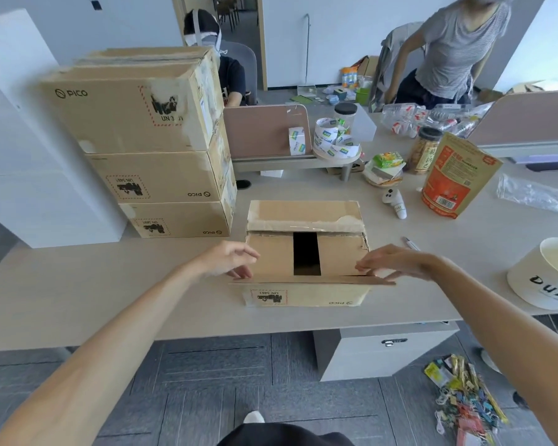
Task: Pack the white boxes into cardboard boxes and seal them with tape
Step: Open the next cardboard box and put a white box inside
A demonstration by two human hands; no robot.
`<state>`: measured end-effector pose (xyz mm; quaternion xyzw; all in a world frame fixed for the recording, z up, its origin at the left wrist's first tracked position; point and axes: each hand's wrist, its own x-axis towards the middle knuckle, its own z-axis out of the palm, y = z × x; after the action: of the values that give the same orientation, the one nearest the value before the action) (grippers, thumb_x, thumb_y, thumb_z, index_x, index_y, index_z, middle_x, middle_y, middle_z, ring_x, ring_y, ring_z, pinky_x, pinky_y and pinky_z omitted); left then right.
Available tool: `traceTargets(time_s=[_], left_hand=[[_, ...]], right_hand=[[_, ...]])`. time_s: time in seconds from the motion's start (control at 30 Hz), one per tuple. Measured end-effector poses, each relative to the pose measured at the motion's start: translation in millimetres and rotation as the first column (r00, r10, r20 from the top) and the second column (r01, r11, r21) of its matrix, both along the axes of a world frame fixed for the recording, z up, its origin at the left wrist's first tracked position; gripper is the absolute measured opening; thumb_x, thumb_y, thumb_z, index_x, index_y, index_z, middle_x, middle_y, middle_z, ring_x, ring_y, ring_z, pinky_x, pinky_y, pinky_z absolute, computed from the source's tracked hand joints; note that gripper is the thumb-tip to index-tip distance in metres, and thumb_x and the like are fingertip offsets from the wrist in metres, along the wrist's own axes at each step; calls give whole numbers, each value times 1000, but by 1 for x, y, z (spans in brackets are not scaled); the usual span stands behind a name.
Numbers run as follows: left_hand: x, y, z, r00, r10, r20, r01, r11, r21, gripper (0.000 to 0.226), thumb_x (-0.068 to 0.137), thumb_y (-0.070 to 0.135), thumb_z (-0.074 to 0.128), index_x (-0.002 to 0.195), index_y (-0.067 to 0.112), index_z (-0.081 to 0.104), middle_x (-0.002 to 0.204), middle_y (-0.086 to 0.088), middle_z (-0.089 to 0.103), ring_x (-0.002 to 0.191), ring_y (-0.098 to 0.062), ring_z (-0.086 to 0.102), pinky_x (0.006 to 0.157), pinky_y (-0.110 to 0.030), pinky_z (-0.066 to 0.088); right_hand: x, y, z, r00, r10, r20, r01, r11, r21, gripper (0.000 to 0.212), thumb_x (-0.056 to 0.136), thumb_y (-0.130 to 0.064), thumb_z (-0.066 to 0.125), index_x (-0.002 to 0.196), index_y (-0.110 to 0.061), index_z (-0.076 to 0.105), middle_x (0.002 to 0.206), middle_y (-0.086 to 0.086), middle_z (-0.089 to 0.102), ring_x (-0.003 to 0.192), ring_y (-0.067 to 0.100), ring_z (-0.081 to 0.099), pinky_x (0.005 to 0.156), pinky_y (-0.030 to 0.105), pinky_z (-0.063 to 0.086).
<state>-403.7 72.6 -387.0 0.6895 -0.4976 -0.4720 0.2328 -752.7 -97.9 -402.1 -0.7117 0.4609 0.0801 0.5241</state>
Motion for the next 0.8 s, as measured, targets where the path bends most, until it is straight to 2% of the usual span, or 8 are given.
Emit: traceTargets(time_s=[0.07,0.13,0.23,0.33,0.47,0.6,0.73,0.8], left_hand=[[-5,1,-6,997,-54,62,53,998,18,16,93,20,64,109,20,63,95,-7,72,86,-20,67,80,-27,54],[-12,3,-14,975,-114,191,109,993,35,25,89,25,69,113,24,61,104,-1,68,92,-17,63,85,-24,48],[-27,6,-25,926,-134,353,136,991,19,31,88,29,70,117,28,59,112,7,63,100,-10,57,87,-22,44],[-41,9,-34,852,-158,499,171,985,20,35,92,30,64,126,26,58,116,10,51,111,-9,50,92,-24,39],[-61,12,-48,793,-178,582,244,969,-35,37,95,27,59,131,23,54,139,6,46,133,-15,36,106,-31,29],[-78,10,-59,749,-129,649,269,956,-120,37,96,28,57,133,23,53,139,5,49,130,-15,37,105,-34,34],[-90,1,-70,764,-41,644,233,948,-215,34,100,23,49,133,17,54,133,2,49,127,-17,36,97,-22,26],[-93,-1,-77,774,-47,632,241,944,-225,33,103,23,43,133,13,52,134,0,47,129,-18,35,108,-29,27]], right_hand=[[1,7,-3,1000,-12,-10,11,995,-99,34,87,-45,69,113,-23,71,112,-5,69,108,11,61,94,32,52],[1,13,-8,1000,8,-20,-12,977,-212,25,88,-37,70,109,-23,72,111,-6,68,106,11,60,89,27,47],[-1,24,-18,998,62,-16,-64,954,-292,18,86,-28,72,104,-27,70,112,-2,69,109,17,62,94,29,47],[-1,40,-29,996,73,-52,-88,916,-390,23,83,-35,73,104,-29,72,111,-4,66,107,16,59,87,28,46],[-3,54,-45,994,53,-100,-102,806,-583,37,84,-39,68,120,-29,67,128,-2,59,121,18,49,99,36,44],[-6,61,-56,987,89,-134,-158,704,-693,49,89,-40,62,136,-26,56,133,0,54,125,20,43,98,35,42],[5,56,-65,982,79,-171,-182,627,-758,48,93,-46,56,134,-21,57,138,1,48,128,21,39,101,36,37],[10,53,-69,984,75,-161,-172,628,-759,46,94,-47,53,132,-22,58,142,1,45,132,21,36,105,37,34]])
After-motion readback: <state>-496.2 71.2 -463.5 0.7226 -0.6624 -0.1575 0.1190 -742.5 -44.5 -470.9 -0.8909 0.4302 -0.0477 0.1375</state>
